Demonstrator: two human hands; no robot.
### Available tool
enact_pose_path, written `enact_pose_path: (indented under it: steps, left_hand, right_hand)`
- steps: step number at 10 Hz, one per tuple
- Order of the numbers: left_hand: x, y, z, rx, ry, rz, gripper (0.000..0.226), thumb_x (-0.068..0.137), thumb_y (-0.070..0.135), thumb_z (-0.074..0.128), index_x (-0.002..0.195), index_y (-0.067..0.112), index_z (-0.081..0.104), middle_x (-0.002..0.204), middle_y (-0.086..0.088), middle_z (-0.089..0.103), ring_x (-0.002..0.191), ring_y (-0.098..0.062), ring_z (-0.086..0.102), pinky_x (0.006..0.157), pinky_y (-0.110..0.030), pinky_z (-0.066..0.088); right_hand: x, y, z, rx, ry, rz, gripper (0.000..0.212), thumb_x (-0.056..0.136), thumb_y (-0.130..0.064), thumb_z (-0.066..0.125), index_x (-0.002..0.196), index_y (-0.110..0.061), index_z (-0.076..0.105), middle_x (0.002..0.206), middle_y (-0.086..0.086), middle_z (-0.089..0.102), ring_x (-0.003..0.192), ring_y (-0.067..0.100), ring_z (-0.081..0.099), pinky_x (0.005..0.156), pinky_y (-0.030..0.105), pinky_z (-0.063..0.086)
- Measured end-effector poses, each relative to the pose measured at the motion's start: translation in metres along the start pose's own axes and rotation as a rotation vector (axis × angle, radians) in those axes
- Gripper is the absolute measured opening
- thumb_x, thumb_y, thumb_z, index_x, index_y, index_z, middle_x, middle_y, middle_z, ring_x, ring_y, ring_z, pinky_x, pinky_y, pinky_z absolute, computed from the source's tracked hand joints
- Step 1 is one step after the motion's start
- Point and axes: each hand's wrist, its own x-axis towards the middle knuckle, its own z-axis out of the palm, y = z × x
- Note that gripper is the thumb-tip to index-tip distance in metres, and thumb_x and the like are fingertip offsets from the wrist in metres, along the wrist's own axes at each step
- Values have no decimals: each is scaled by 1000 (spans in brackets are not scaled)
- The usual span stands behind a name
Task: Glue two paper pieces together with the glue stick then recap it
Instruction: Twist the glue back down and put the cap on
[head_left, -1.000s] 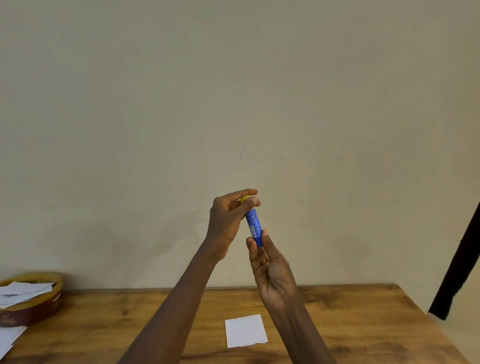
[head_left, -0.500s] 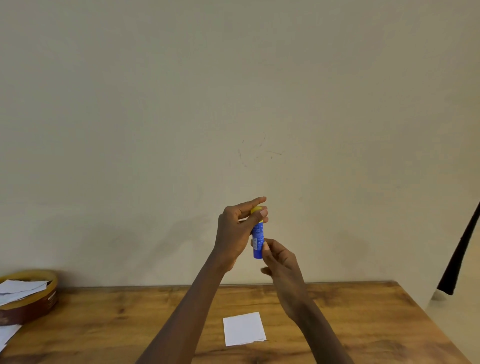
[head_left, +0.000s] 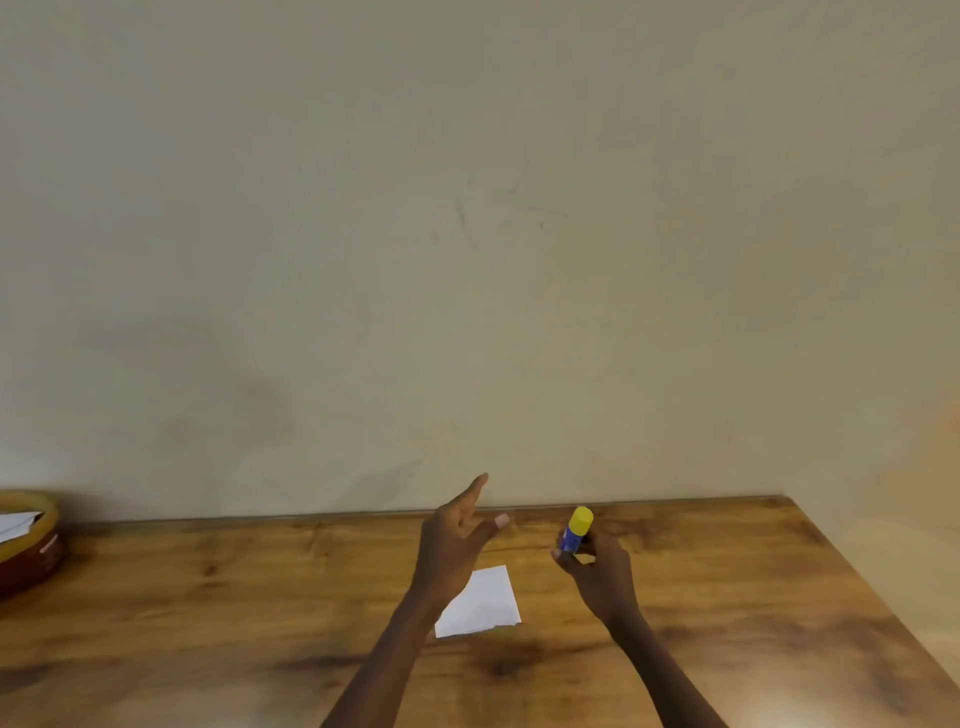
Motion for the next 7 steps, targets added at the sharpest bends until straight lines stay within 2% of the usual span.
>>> enact_pose_path:
  steps: [1, 2, 3, 5, 6, 7]
  left_hand:
    - [-6, -49, 1, 214, -41, -99, 53, 85, 25, 56, 133, 14, 35, 133, -24, 48, 122, -34, 47, 99, -33, 38]
    - [-20, -113, 2, 491, -122, -270, 55, 90, 26, 48, 137, 11, 24, 148, -12, 30, 135, -27, 29, 109, -34, 24]
    - [-28, -137, 4, 579, -143, -302, 55, 91, 26, 46, 137, 9, 22, 148, -11, 29, 134, -26, 30, 109, -34, 24]
    - [-42, -149, 13, 457, -107, -369, 55, 88, 20, 52, 135, 5, 28, 145, -16, 35, 133, -29, 33, 109, -40, 30]
    - [-46, -145, 15, 421, -106, -372, 55, 88, 20, 52, 134, 4, 29, 145, -16, 34, 133, -30, 32, 109, -42, 32]
    - [-42, -144, 12, 505, -86, -352, 54, 90, 21, 49, 136, 5, 26, 147, -14, 32, 135, -28, 30, 109, -39, 30]
  right_hand:
    - [1, 32, 7, -69, -9, 105, 19, 70, 2, 70, 87, 4, 61, 88, 21, 68, 80, 34, 61, 68, 29, 43]
    - [-7, 66, 18, -146, -23, 194, 19, 66, 5, 71, 83, 4, 63, 84, 21, 69, 78, 36, 63, 67, 33, 46]
    - [-15, 79, 23, -143, 6, 207, 18, 66, 4, 72, 81, 1, 63, 80, 20, 70, 75, 34, 63, 63, 31, 44]
    - [-19, 90, 26, -112, -6, 214, 22, 69, 1, 71, 89, -1, 62, 85, 18, 69, 79, 31, 61, 71, 36, 47]
    - [-20, 88, 20, -118, -80, 234, 34, 68, 7, 69, 99, -1, 59, 96, 19, 67, 89, 31, 60, 78, 35, 47]
    - [-21, 88, 15, -104, -133, 242, 47, 68, 14, 62, 111, -2, 53, 109, 19, 61, 102, 32, 56, 84, 39, 47]
